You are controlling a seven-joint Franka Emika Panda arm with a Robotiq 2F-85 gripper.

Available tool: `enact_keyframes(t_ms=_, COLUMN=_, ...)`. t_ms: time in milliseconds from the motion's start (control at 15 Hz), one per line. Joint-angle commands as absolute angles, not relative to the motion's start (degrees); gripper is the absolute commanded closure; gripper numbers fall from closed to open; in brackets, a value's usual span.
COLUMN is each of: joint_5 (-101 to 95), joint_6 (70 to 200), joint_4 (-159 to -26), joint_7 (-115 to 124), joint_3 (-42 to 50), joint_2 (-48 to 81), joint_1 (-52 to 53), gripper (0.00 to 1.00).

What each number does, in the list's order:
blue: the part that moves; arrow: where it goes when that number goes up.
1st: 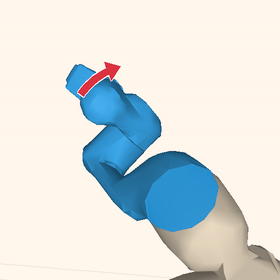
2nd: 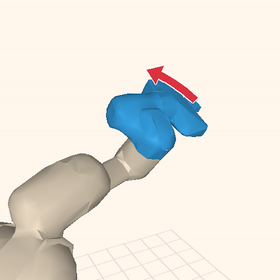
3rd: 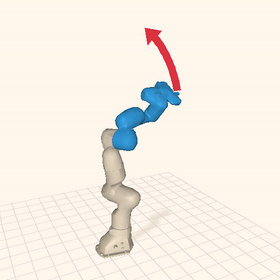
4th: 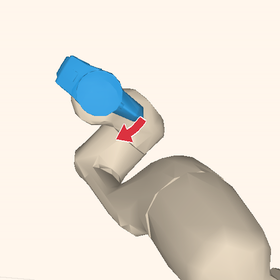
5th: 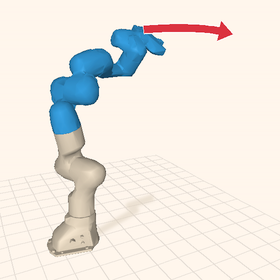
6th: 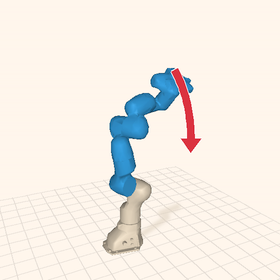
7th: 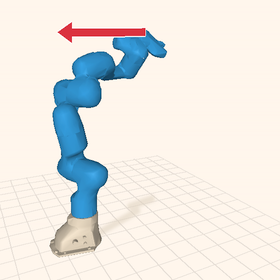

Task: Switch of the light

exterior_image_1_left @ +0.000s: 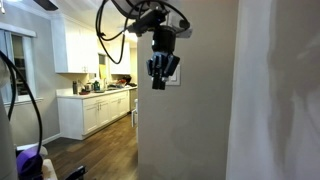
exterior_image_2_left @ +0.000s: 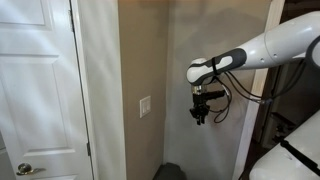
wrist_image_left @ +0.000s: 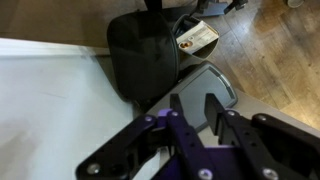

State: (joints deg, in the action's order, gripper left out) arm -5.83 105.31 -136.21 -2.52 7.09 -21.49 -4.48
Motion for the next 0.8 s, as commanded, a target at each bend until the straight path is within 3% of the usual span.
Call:
enact_keyframes(t_ms=0, joint_5=-3.41, joint_6=111.19, joint_4=-130.49, joint_7=-8.64, joint_3=8.05, joint_2=-11.72, joint_1=-3.77, gripper=0.98)
enact_keyframes(t_ms=267, joint_5=6.18, joint_6=118.21, joint_4=-127.93, joint_7=-20.42, joint_3=9.09, joint_2=-6.43, joint_1=-3.61, gripper=1.0)
enact_keyframes(t_ms=733, joint_5=21.09, joint_6=117.71, joint_4=-122.54, joint_7=-38.67, joint_3=8.33, joint_2=-0.72, joint_1=-4.14, gripper=1.0)
